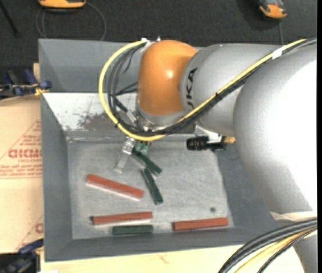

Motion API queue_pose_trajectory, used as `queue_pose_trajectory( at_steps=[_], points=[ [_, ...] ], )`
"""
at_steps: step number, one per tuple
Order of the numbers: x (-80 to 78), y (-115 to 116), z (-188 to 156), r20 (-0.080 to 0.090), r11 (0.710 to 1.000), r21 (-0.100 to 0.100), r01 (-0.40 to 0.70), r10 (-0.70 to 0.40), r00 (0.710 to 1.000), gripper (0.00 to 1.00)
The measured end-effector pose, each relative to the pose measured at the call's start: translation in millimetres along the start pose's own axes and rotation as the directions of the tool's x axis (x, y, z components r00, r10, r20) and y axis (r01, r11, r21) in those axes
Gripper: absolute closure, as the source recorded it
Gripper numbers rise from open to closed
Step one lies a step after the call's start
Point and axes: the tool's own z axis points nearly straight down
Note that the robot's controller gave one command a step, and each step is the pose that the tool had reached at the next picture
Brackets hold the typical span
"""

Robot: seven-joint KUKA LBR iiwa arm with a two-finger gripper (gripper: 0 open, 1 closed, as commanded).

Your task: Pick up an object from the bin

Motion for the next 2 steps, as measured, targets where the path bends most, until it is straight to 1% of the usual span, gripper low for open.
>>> queue_pose_trajectory(
  at_steps=[1,2],
  points=[
    [-37.3,-41.1,64.9,0.003,0.994,-0.003,-0.112,0.112,0.994,0.0],
    [40.1,-0.4,88.9,0.001,0.993,-0.002,-0.121,0.121,0.993,1.0]
  ],
)
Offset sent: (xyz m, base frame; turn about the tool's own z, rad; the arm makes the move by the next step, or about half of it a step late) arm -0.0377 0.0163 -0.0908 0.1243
